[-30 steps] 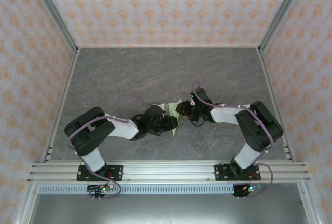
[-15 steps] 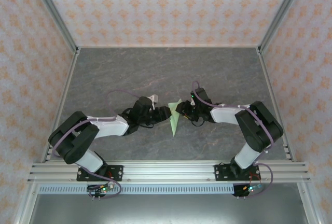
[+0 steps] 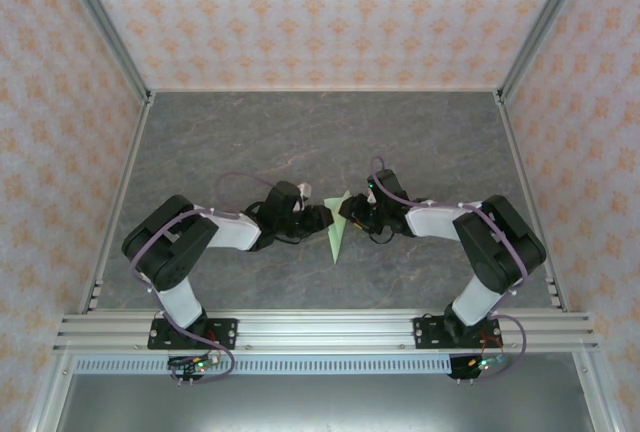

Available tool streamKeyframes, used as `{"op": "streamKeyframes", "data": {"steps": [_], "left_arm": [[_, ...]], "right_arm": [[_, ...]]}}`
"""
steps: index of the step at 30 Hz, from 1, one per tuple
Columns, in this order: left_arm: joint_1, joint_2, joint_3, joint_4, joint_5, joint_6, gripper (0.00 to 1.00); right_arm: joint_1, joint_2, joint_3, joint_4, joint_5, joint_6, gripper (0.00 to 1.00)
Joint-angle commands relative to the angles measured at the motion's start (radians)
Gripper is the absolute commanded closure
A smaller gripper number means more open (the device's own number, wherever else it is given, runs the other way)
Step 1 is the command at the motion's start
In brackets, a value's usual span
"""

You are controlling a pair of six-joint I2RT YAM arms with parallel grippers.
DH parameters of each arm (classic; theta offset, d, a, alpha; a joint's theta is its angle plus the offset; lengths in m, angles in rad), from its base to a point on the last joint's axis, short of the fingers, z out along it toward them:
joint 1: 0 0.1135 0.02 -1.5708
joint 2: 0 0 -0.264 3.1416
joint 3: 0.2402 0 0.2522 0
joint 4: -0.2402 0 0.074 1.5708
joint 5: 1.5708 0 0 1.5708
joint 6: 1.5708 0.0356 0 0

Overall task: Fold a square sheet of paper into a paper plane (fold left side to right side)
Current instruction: Fold the wing for the fifth time at the center of the table.

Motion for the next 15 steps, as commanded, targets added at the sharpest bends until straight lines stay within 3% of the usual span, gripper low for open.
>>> {"op": "streamKeyframes", "data": {"steps": [1,15], "left_arm": [[0.006,0.018,0.038,0.060,0.026,-0.015,0.60],[0.008,0.050,0.082,0.021,0.017,-0.003,0.71]], "right_arm": [[0.009,0.050,0.012,0.000,0.006,-0.006,0.54],[0.010,0.052,0.020,-0.009,0.004,-0.012,0.54]]}}
